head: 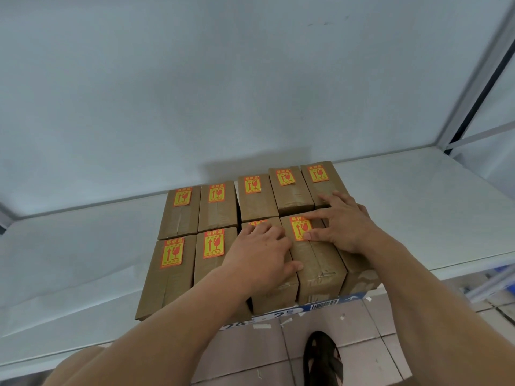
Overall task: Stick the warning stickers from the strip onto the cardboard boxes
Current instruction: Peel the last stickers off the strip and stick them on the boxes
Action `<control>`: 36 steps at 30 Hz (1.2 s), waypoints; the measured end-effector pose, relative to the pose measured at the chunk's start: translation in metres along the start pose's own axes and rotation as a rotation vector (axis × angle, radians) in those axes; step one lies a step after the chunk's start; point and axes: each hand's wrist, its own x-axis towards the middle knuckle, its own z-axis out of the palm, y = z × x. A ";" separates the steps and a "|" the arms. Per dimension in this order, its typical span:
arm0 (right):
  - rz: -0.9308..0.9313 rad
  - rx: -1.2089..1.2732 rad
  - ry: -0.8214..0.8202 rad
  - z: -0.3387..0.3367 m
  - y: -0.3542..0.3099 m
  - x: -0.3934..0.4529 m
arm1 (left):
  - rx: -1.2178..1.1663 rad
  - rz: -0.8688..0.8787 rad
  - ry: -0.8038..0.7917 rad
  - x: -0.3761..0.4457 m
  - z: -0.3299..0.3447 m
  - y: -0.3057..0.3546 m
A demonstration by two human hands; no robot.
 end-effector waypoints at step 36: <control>-0.397 -0.236 0.126 0.021 -0.211 0.041 | 0.232 -0.077 0.282 -0.117 0.019 -0.179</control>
